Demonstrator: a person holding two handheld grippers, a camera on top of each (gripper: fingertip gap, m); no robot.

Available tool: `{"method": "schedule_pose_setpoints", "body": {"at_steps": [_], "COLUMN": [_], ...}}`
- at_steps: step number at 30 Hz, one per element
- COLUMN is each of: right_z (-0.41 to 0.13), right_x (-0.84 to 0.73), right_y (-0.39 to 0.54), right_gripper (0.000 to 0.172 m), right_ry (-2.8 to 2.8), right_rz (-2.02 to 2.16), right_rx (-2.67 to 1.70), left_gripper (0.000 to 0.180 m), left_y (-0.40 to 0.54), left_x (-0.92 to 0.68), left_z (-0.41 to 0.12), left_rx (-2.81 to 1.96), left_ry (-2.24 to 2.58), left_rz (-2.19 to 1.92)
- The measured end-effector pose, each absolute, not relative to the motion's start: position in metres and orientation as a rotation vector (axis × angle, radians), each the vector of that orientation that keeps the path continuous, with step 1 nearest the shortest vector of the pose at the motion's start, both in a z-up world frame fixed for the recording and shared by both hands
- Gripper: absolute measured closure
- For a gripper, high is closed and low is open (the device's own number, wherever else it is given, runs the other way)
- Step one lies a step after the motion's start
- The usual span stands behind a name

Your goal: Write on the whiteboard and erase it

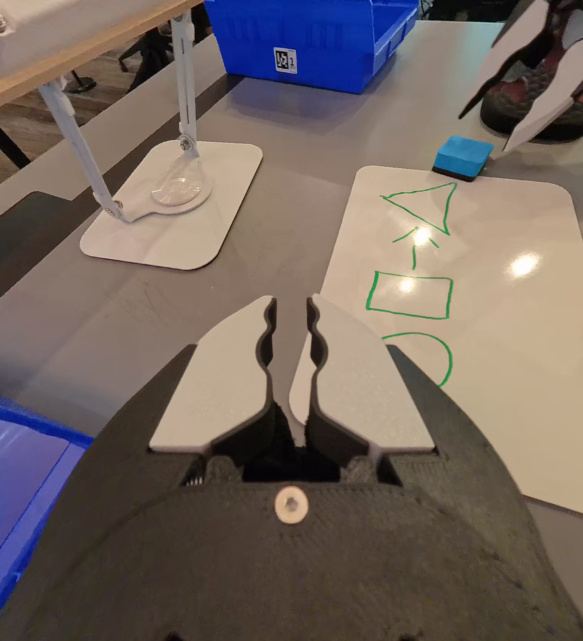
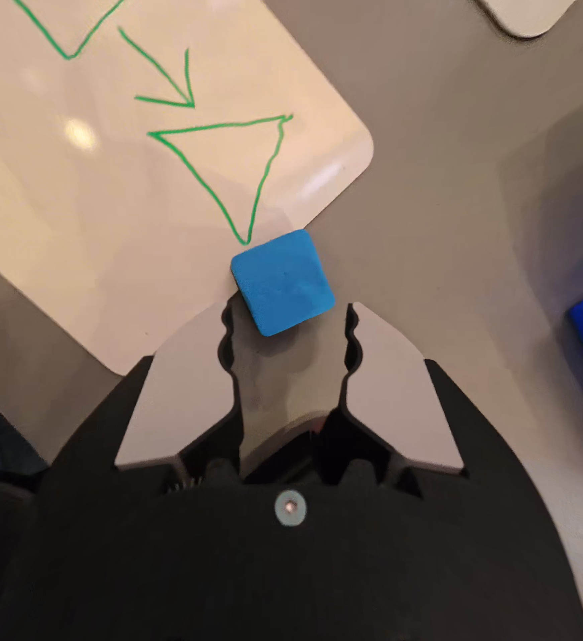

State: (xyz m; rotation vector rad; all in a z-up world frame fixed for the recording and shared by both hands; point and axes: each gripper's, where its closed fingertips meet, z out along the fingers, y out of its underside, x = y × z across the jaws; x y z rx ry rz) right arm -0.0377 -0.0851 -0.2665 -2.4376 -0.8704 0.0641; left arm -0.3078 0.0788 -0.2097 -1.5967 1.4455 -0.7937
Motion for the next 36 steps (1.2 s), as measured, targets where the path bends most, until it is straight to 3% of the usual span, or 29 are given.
{"method": "schedule_pose_setpoints", "body": {"at_steps": [7, 9, 13, 17, 22, 24, 28, 36], "right_z": [-0.289, -0.29, -0.279, -0.263, -0.28, -0.288, -0.289, -0.29], "right_x": [-0.044, -0.045, -0.046, -0.074, -0.089, -0.092, -0.092, -0.094], "right_y": [-0.074, -0.069, -0.06, -0.048, -0.038, -0.039, -0.029, -0.027], "right_gripper": [0.105, 0.117, 0.118, 0.118, 0.118, 0.118, 0.119, 0.119], "right_ry": [-1.139, -1.184, -1.165, -1.165, -1.232, -1.256, -1.216, -1.251], "right_rz": [-0.01, -0.019, 0.002, 0.078, 0.058, 0.051, 0.027, 0.004], "right_rx": [-2.441, -2.433, -2.419, -2.35, -2.377, -2.401, -2.417, -2.419], "left_gripper": [0.163, 0.162, 0.157, 0.153, 0.149, 0.153, 0.179, 0.179], "left_y": [0.058, 0.051, 0.031, 0.022, 0.02, 0.017, 0.015, 0.014], "left_x": [-0.315, -0.318, -0.327, -0.34, -0.34, -0.337, -0.333, -0.324], "left_z": [-0.229, -0.238, -0.251, -0.271, -0.296, -0.299, -0.3, -0.3], "left_rx": [-1.641, -1.661, -1.679, -1.723, -1.748, -1.733, -1.74, -1.762], "left_ry": [1.642, 1.698, 1.823, 1.915, 1.987, 1.999, 1.998, 1.905], "left_rz": [-0.824, -0.849, -0.875, -0.768, -0.649, -0.649, -0.653, -0.711]}}
